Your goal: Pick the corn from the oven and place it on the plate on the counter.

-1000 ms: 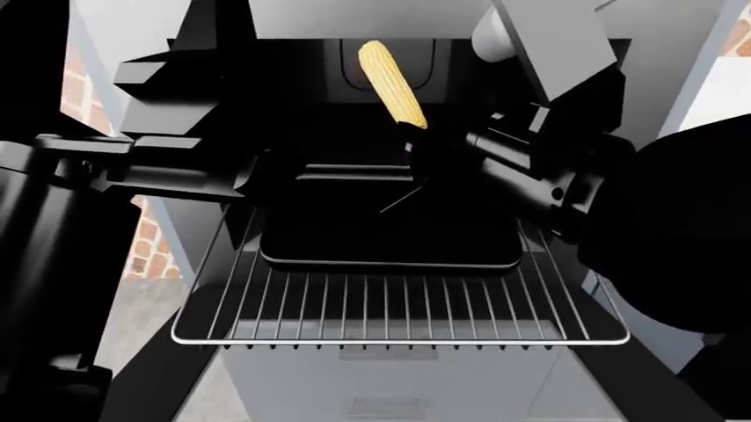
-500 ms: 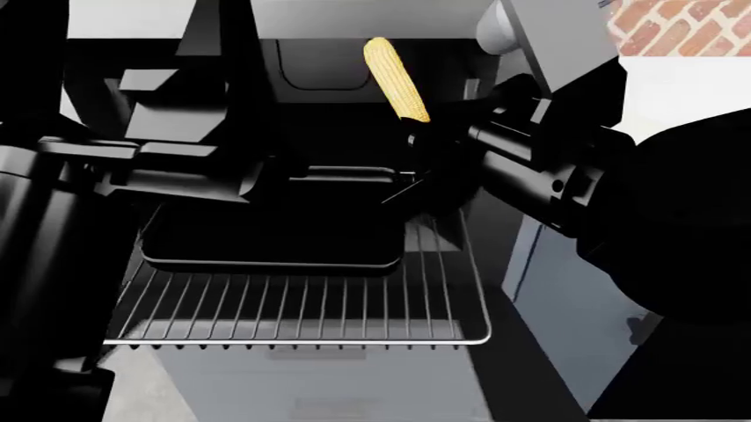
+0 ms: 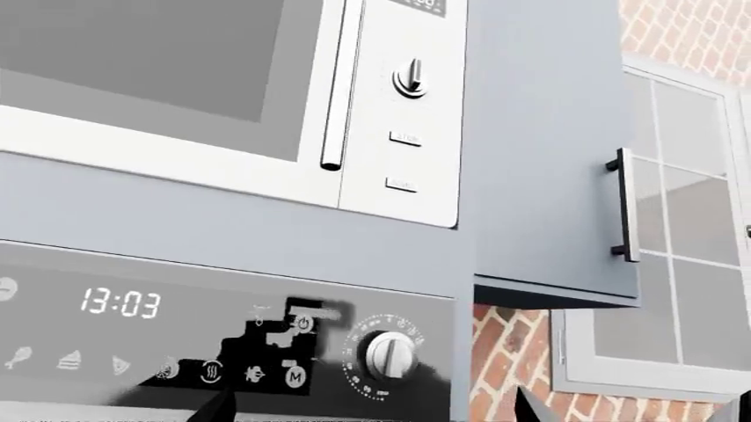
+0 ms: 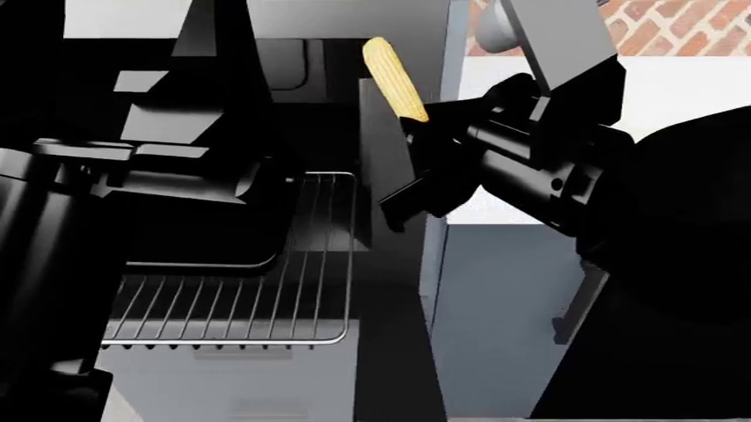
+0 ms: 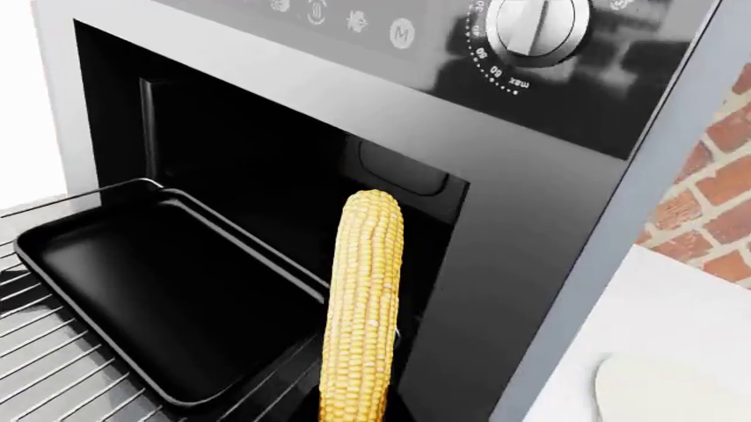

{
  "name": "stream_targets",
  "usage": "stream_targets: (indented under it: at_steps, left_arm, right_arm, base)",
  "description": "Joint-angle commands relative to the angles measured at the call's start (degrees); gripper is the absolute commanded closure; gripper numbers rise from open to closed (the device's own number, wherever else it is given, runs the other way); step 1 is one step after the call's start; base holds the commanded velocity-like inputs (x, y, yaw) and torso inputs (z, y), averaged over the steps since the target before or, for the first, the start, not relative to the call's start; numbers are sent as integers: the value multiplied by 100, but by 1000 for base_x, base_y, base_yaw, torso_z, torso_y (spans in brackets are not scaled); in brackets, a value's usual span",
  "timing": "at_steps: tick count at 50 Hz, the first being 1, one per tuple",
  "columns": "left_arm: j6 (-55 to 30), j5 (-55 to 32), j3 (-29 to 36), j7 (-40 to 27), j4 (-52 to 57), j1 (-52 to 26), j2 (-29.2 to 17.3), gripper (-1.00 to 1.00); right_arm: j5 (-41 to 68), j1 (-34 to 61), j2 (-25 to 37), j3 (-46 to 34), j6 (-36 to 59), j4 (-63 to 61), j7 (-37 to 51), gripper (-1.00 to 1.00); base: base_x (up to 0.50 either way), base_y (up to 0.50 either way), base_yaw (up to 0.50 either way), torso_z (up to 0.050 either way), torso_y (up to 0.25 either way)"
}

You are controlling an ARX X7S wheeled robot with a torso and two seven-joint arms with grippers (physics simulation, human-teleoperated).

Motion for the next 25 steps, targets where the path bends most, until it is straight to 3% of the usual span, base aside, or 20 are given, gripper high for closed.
stream_targets:
  at_steps: [1,25]
  left_arm:
    - [30,40,16,26,-3,25,-18,-100]
    - [114,60,73,12,12,15,-89,-100]
  right_arm:
    - [-97,42,9,3,2,4,-27,100]
    - [-134,61,11,-78,-66,1,-98,100]
  base:
    - [0,-500,0,0,0]
    - [0,-500,0,0,1]
